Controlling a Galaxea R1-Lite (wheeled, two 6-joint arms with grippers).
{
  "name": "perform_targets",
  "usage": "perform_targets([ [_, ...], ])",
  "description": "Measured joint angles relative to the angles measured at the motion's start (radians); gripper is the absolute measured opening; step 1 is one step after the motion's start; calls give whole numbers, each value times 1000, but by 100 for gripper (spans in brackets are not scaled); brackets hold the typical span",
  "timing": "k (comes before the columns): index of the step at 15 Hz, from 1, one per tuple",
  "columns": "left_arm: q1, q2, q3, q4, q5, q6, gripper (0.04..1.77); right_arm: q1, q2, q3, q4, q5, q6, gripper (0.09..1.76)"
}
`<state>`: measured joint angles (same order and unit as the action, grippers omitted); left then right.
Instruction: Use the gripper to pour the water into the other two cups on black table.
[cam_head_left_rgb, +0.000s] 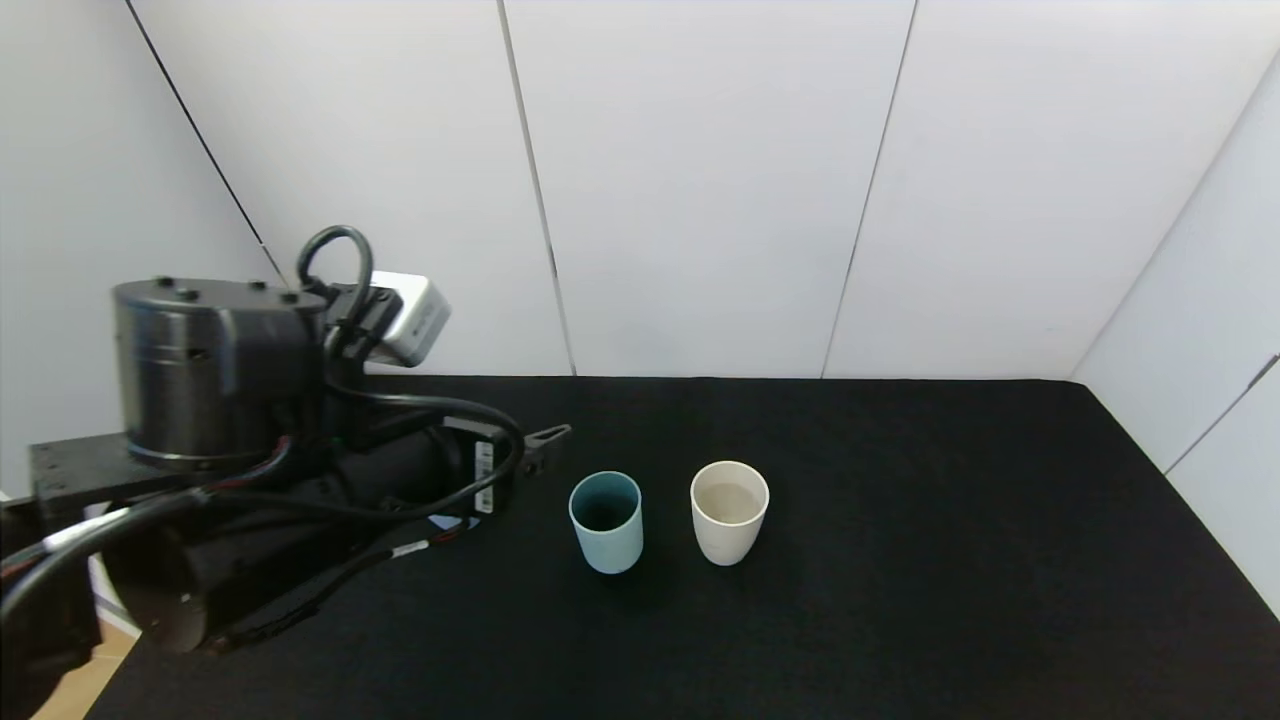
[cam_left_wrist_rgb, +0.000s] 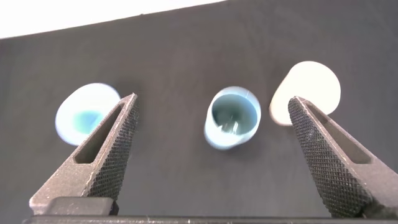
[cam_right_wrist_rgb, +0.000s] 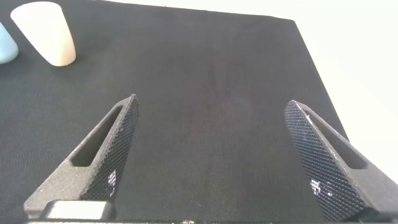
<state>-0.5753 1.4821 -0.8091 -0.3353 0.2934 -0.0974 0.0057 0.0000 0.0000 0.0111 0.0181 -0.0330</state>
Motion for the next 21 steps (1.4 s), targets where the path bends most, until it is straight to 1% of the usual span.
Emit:
perform_targets([
  [5,-4,-291,207,41,41,0,171,0,0,0,1,0,0,171],
  [7,-4,-409,277,90,44,0,171,0,0,0,0,0,0,171],
  [10,-5,-568,333,161,46,-2,171,0,0,0,0,0,0,171],
  [11,3,-611,348,176,42,0,171,0,0,0,0,0,0,171],
  [12,33,-648,363,178,32,10,171,0,0,0,0,0,0,171],
  [13,77,-679,382,181,7,28,171,0,0,0,0,0,0,171],
  [16,234,-796,451,186,-156,64,171,0,0,0,0,0,0,171],
  [17,284,-839,472,186,-189,68,171,0,0,0,1,0,0,171],
  [18,331,-879,493,188,-209,70,172,0,0,0,0,0,0,171],
  [19,374,-920,513,186,-216,70,172,0,0,0,0,0,0,171],
  [21,427,-1002,547,187,-219,69,172,0,0,0,0,0,0,171],
])
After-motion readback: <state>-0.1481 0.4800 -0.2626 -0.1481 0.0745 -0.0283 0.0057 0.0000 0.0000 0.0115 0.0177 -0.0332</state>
